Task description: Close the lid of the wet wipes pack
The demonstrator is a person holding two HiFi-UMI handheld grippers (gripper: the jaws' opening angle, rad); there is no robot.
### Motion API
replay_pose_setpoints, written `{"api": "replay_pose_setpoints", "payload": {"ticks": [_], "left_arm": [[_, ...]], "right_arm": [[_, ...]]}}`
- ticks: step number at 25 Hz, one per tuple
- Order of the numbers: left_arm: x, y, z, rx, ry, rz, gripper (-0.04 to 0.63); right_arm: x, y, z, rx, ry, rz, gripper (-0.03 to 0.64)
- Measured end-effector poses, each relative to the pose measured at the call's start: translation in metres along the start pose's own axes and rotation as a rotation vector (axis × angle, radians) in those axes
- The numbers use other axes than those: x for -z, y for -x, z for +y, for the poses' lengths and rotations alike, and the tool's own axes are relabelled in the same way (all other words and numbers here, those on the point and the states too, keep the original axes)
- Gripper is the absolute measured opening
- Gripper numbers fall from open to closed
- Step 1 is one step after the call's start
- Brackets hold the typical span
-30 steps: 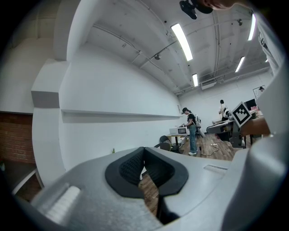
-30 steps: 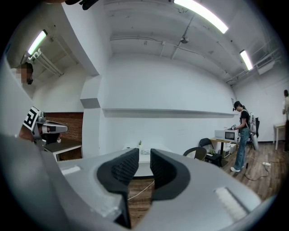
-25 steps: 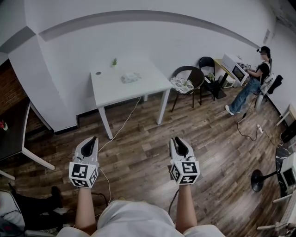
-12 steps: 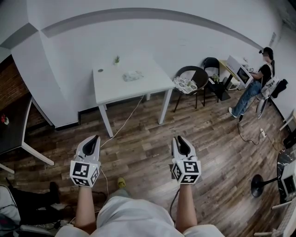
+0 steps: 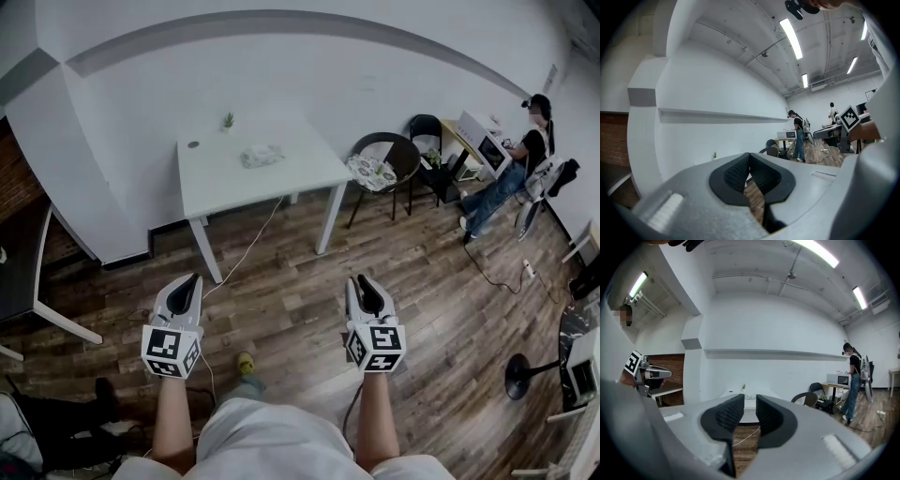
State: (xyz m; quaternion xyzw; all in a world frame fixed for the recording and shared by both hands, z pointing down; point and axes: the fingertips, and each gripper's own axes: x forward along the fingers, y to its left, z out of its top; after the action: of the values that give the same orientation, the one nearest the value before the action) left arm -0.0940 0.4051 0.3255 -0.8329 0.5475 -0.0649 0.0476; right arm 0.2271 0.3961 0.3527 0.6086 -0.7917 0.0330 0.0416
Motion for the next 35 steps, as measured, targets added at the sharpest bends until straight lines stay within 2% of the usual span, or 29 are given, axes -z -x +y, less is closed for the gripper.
{"api": "replay_pose_setpoints", "payload": {"ticks": [7,16,23,28,35], "left_arm": [[0.011,-0.055,0.046,0.005,0.022,0.009,-0.002],[0.011,-0.120,0.115,0.016,0.032,0.006,-0.002],[0.015,-0.165,0.164,0.037,0.023,0.011,-0.002],[0.019,-0.199,0.188,0.057,0.019,0.017,-0.002],[0.032,-0.241,0.200,0.089,0.027,0.033,-0.002]], "right_arm": [[-0.002,-0.067,0.002,0.015,0.009,0.021,0.083],[-0.024,-0.158,0.013,0.030,0.024,0.025,0.084],[-0.033,-0.224,0.028,0.028,0.017,0.028,0.084],[-0.032,-0.262,0.033,0.024,0.016,0.046,0.084],[-0.031,-0.301,0.020,0.041,0.013,0.054,0.084]]}}
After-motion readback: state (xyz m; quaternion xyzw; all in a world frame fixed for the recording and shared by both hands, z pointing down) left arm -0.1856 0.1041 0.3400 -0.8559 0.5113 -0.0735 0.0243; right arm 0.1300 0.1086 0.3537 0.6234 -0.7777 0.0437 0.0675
